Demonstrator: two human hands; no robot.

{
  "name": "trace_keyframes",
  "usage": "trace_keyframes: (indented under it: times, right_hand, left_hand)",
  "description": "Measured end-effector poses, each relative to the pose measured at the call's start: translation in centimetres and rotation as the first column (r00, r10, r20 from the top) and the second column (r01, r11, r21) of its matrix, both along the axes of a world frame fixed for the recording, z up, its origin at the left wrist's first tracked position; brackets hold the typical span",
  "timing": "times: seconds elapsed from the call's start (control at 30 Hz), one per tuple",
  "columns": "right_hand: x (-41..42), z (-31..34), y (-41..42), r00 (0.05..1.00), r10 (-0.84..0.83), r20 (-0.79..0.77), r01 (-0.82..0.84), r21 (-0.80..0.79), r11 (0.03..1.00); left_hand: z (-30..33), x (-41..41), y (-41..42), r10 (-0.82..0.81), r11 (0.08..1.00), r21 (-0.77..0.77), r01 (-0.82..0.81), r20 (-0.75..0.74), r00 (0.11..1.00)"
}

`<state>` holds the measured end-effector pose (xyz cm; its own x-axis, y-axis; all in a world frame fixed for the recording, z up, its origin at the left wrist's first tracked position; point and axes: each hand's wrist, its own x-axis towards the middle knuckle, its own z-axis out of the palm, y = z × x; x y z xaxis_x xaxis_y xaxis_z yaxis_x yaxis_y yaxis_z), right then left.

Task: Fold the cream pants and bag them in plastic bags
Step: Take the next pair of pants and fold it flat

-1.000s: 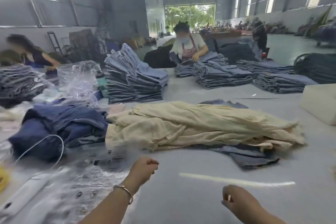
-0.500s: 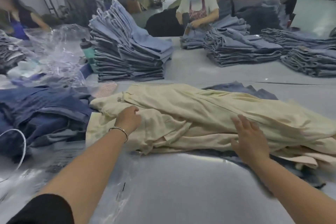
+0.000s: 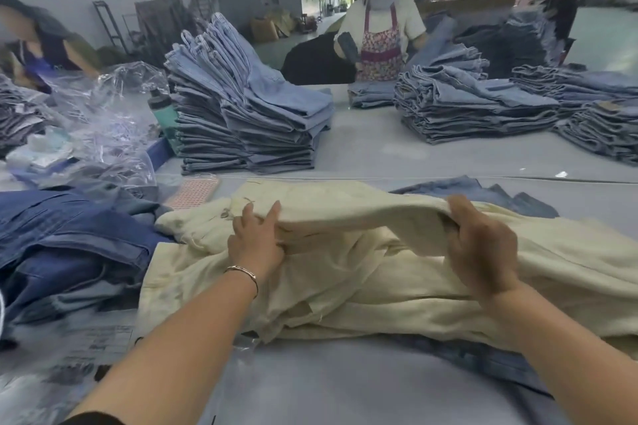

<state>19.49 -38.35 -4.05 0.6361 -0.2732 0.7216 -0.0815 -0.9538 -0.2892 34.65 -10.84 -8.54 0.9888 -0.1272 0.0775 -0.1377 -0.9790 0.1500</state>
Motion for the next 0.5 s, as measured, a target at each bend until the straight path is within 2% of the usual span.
trace_keyframes:
  times: [0.1, 0.2, 0.27, 0.3, 0.37, 0.43, 0.5]
  right_hand:
    - [-2.6, 5.1, 1.5, 0.967, 0.223, 0.12, -0.211, -0.108, 0.972]
    - [-6.1, 8.8, 1.8, 0.948, 0.307, 0.087, -0.291, -0.155, 0.944]
    - [-8.3, 10.4, 1.1, 0.965, 0.264, 0.013, -0.257, -0.185, 0.949]
    - [-9.4, 10.9, 0.6, 0.974, 0.222, -0.034, -0.224, -0.195, 0.955]
    - [-11.6, 11.6, -0.6, 0.978, 0.149, -0.143, -0.177, -0.206, 0.962]
    - [-14.3, 12.1, -1.4, 0.968, 0.06, -0.245, -0.12, -0.24, 0.963]
    - [-16.9, 12.9, -2.1, 0.973, -0.064, -0.222, 0.006, -0.252, 0.968]
  left_hand:
    - [1.7, -0.3, 0.7, 0.015, 0.996, -0.091, -0.011, 0.047, 0.999]
    - [4.5, -1.0, 1.6, -0.104, 0.994, 0.026, 0.103, 0.025, 0.994]
    - [7.1, -2.1, 2.6, -0.168, 0.984, 0.054, 0.168, -0.005, 0.986]
    - [8.4, -2.7, 3.2, -0.2, 0.979, 0.048, 0.199, 0.028, 0.979]
    - [11.4, -4.7, 4.0, -0.227, 0.974, 0.02, 0.227, 0.193, 0.955]
    - [14.9, -7.4, 4.4, -0.201, 0.968, -0.069, 0.243, 0.37, 0.907]
    - [18.8, -9.9, 4.6, -0.193, 0.943, -0.139, 0.303, 0.513, 0.836]
